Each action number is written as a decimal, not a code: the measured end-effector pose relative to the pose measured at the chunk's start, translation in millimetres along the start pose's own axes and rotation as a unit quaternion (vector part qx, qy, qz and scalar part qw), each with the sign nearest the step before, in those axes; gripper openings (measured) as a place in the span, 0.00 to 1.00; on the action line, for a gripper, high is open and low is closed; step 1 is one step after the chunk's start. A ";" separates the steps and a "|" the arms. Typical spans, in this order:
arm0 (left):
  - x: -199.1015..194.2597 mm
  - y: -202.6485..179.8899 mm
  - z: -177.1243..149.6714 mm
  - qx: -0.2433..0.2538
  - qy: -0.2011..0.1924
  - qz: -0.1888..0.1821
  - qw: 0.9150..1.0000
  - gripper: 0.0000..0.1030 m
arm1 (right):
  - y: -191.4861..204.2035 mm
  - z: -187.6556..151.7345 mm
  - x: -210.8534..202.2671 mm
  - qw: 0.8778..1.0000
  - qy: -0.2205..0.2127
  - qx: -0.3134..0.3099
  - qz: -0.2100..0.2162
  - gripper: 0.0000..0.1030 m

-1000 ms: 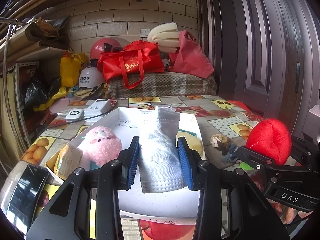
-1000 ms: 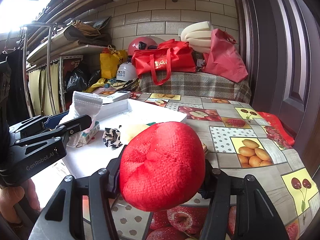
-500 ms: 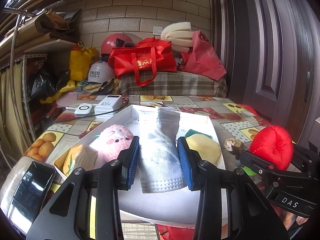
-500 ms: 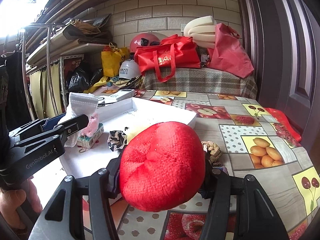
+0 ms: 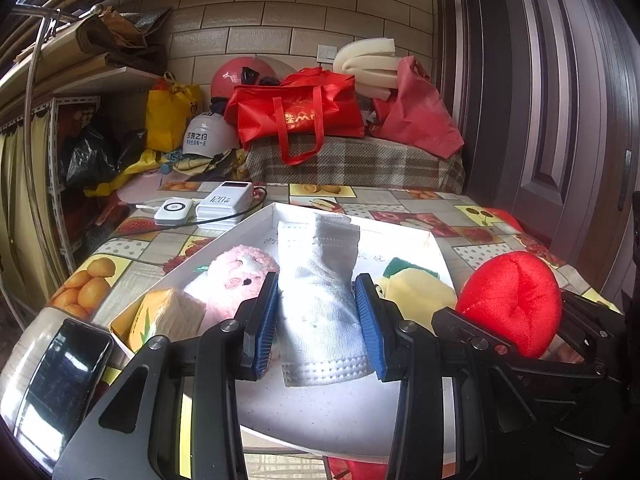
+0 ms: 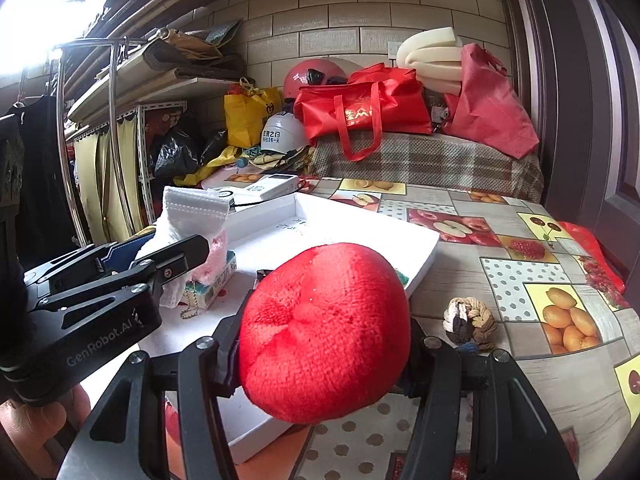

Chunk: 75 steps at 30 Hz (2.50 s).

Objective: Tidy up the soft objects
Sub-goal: 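Carry the white towel and the red apple plush over the white box with both tools, then release the white towel and the red apple plush into the box with both tools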

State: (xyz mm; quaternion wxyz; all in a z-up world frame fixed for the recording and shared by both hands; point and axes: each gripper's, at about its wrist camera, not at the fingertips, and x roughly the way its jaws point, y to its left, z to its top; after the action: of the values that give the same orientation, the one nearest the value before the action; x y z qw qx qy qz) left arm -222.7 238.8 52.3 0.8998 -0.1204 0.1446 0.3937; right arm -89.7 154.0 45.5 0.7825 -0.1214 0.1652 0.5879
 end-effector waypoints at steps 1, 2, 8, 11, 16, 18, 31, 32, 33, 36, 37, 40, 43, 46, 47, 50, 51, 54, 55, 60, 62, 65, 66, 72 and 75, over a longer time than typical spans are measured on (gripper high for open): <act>1.6 2.9 0.5 -0.005 0.002 0.000 1.000 0.37 | 2.2 1.0 3.4 1.000 0.003 -0.001 0.001 0.56; 4.1 5.3 1.0 -0.009 0.005 0.000 1.000 0.37 | 2.6 1.7 6.9 1.000 0.007 -0.001 0.005 0.56; 20.1 11.2 7.0 -0.008 0.015 0.010 1.000 0.37 | 2.2 4.2 32.6 0.997 0.061 0.009 0.038 0.56; 26.8 7.7 9.1 0.006 0.014 0.018 1.000 0.37 | 5.2 4.6 40.1 0.996 0.076 0.007 0.045 0.56; 40.6 13.8 12.8 -0.001 0.028 0.026 0.999 0.37 | 14.6 8.9 48.3 0.996 0.078 -0.011 0.041 0.56; 44.0 18.3 14.4 -0.007 0.026 0.028 0.999 0.37 | 13.3 11.4 53.2 0.996 0.078 -0.009 0.039 0.56; 65.2 21.7 24.2 -0.006 0.024 0.040 0.999 0.37 | -6.9 28.3 82.6 0.997 0.071 0.015 -0.003 0.55; 65.0 21.5 24.2 -0.005 0.024 0.040 0.999 0.37 | -5.4 28.5 81.4 0.998 0.067 0.011 -0.003 0.55; 64.0 20.9 24.1 -0.004 0.022 0.043 0.999 0.38 | -2.9 28.8 80.4 0.998 0.063 0.004 -0.002 0.56; 59.6 22.0 24.5 -0.006 0.005 0.069 0.998 0.52 | 4.4 29.5 75.7 0.999 0.049 -0.016 0.001 0.67; 55.4 22.8 23.8 -0.011 -0.006 0.081 0.997 0.68 | 6.0 29.3 73.7 0.999 0.044 -0.020 -0.002 0.83; 44.0 27.2 22.7 -0.025 -0.036 0.100 0.994 0.94 | 7.2 30.6 69.2 0.999 0.027 -0.026 -0.007 0.98; 39.9 25.8 22.1 -0.021 -0.048 0.107 0.993 1.00 | 7.6 31.4 68.4 0.999 0.024 -0.028 -0.009 1.00; 36.3 24.8 21.2 -0.019 -0.057 0.110 0.992 1.00 | 6.1 32.4 64.0 1.000 0.010 -0.023 -0.013 1.00; 35.0 25.8 20.9 -0.021 -0.059 0.114 0.992 1.00 | 5.4 32.4 62.1 1.000 0.004 -0.021 -0.015 1.00; 31.2 28.6 20.0 -0.030 -0.065 0.123 0.990 1.00 | 4.1 32.4 59.3 1.000 -0.004 -0.017 -0.016 1.00; 29.9 29.2 19.8 -0.033 -0.065 0.123 0.990 1.00 | 4.0 32.4 58.5 1.000 -0.006 -0.016 -0.016 1.00; 26.1 30.9 18.6 -0.039 -0.068 0.122 0.989 1.00 | 3.6 32.0 52.9 0.999 -0.022 -0.014 -0.019 1.00; 24.1 31.6 18.0 -0.042 -0.069 0.119 0.990 1.00 | 3.8 32.0 50.6 0.999 -0.027 -0.014 -0.022 1.00; 11.4 37.1 9.8 -0.070 -0.048 0.102 0.991 1.00 | 6.0 28.6 35.5 0.997 -0.057 -0.018 -0.058 1.00; 4.9 35.7 6.6 -0.073 -0.048 0.095 0.992 1.00 | 3.8 25.7 29.8 0.997 -0.055 -0.013 -0.058 1.00; -2.6 31.1 3.8 -0.071 -0.052 0.082 0.993 1.00 | -2.2 20.0 17.3 0.996 -0.060 0.001 -0.065 1.00; -4.1 29.7 3.2 -0.071 -0.052 0.074 0.993 1.00 | -4.0 18.3 13.7 0.996 -0.061 0.005 -0.067 1.00; -4.1 30.8 1.2 -0.092 -0.032 0.049 0.994 1.00 | -6.3 14.7 6.4 0.996 -0.065 0.009 -0.062 1.00; -5.3 36.1 -0.8 -0.110 -0.022 0.055 0.992 1.00 | -2.8 12.0 0.1 0.996 -0.070 0.000 -0.054 1.00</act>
State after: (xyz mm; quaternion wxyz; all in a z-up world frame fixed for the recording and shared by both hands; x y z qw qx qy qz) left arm -253.1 258.8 49.7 0.8611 -0.2016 0.0868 0.4587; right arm -85.6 157.9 56.5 0.8227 -0.0884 0.1028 0.5521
